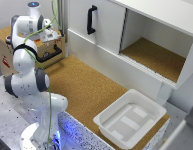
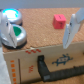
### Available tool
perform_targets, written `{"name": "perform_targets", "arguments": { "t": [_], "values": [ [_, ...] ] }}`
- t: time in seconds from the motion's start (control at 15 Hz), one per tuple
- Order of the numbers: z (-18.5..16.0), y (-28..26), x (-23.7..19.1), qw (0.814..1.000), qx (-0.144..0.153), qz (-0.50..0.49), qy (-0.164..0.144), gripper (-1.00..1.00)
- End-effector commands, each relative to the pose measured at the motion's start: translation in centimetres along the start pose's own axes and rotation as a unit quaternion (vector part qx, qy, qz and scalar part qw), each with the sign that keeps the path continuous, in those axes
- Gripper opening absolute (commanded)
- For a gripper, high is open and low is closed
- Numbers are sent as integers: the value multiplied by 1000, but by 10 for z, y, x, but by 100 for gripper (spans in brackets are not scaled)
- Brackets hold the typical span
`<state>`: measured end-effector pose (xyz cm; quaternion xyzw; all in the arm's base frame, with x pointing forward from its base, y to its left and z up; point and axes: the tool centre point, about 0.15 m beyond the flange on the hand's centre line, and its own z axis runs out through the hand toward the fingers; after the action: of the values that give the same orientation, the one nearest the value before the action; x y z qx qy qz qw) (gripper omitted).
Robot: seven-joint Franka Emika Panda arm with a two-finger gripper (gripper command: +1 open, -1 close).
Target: Push down the green button to turn on the green light
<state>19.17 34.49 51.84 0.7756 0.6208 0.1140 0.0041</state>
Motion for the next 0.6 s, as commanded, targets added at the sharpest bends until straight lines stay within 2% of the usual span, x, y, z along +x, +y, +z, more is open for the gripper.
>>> {"name": "perform_targets", "arguments": {
  "t": [0.0,0.07,0.2,0.47,0.53],
  "values": [
    [-12,-46,34,996,47,-71,-11,100],
    [-11,-58,40,995,57,-77,-10,100],
    [-11,-72,53,995,44,-93,-18,100],
    [2,-88,81,993,16,-100,-63,100],
    [6,-90,89,993,17,-96,-67,-100]
  ]
}}
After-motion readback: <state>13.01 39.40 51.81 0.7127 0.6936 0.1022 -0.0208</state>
